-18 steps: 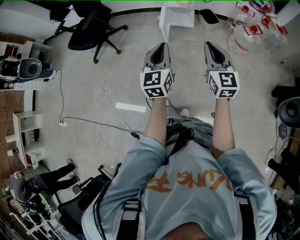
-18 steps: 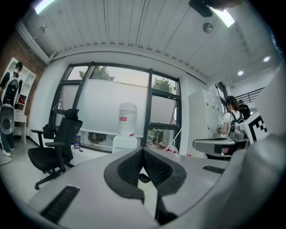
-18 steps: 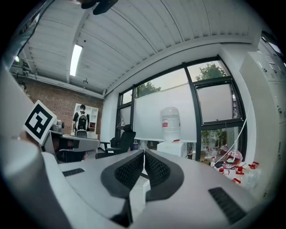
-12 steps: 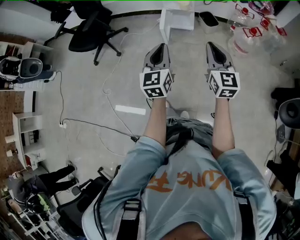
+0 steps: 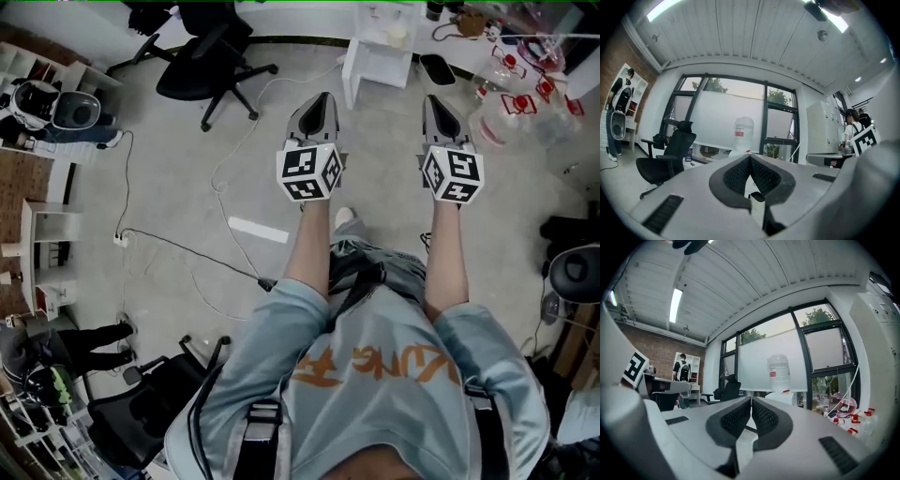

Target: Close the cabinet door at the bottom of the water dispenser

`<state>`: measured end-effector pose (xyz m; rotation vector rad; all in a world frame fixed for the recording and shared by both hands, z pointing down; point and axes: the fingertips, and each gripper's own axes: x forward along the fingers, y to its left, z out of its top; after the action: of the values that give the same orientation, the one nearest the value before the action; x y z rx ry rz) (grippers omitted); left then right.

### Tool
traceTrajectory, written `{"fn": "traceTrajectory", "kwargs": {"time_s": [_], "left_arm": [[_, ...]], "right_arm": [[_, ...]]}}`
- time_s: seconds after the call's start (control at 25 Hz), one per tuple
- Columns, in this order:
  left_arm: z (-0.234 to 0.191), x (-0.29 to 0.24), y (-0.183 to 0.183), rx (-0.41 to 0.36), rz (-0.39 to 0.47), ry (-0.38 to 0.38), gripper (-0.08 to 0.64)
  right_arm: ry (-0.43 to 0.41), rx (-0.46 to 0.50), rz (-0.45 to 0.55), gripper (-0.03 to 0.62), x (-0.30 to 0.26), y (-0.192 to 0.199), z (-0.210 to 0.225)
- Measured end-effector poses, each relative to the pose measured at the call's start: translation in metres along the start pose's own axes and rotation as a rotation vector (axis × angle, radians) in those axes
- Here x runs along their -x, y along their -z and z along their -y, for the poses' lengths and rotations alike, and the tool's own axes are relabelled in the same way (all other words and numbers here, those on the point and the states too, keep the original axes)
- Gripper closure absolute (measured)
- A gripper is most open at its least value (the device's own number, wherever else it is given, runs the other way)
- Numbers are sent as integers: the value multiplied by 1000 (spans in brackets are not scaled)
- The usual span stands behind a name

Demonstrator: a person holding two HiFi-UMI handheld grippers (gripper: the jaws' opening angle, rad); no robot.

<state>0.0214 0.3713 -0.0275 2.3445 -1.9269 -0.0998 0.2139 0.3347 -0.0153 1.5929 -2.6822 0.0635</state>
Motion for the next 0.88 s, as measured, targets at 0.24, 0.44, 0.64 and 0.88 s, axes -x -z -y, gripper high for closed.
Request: {"fn": "traceTrajectory", "kwargs": {"time_s": [0.24,0.44,0.64,0.88], "left_arm": [[-39,-6,-2,37,12,-54,540],[-59,-33,-1,52,21,-49,540],[-93,-81,-5,69,33,-42,540],[-133,-151,-2,61,6,-2,540]], "right_arm": [[-46,25,2,563,-32,-7,-18],[-30,30,-8,563,-64,-5,-8],[-11,39,1,563,-117,-10,3],[5,8,-14,563,-197,2,8]]}}
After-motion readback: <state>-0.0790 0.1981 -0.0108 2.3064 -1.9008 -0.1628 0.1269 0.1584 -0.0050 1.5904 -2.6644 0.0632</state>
